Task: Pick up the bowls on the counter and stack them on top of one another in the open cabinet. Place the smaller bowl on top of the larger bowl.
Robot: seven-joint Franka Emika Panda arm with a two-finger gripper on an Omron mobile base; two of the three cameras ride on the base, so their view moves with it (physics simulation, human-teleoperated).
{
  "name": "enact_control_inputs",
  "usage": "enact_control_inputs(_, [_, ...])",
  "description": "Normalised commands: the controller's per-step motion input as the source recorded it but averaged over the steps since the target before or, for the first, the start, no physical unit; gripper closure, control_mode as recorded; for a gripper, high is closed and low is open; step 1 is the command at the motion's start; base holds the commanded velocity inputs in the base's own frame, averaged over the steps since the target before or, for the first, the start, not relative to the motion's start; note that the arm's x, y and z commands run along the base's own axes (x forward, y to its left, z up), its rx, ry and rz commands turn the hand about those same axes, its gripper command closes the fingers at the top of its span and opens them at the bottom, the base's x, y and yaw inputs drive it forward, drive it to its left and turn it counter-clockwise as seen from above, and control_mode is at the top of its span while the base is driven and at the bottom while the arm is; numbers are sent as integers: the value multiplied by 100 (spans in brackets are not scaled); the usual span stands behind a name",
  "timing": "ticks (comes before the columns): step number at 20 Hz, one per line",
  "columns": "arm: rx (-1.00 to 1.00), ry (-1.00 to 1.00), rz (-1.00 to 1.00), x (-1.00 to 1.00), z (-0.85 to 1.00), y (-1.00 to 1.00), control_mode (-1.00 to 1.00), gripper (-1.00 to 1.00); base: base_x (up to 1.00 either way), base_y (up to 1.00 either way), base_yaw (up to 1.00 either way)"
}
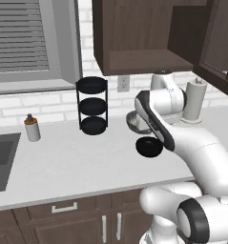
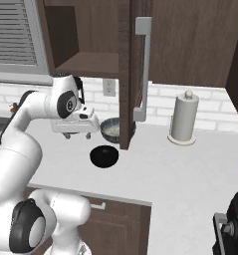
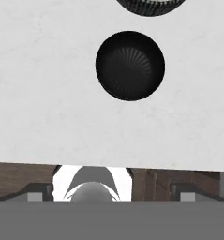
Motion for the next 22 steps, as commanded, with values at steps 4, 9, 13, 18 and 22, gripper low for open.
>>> enact_control_inputs(4, [0,6,0,-1,-83,-18,-100,-100,0,0,0])
enact_control_inputs(9, [-1,-2,0,0,-69,0,-100,-100,0,0,0])
enact_control_inputs(13, [-2,-2,0,28,-33,1,-100,-100,0,0,0])
enact_control_inputs(18, [-1,7,1,60,-34,0,-100,-100,0,0,0])
enact_control_inputs(22, [-3,0,6,76,-49,0,-100,-100,0,0,0])
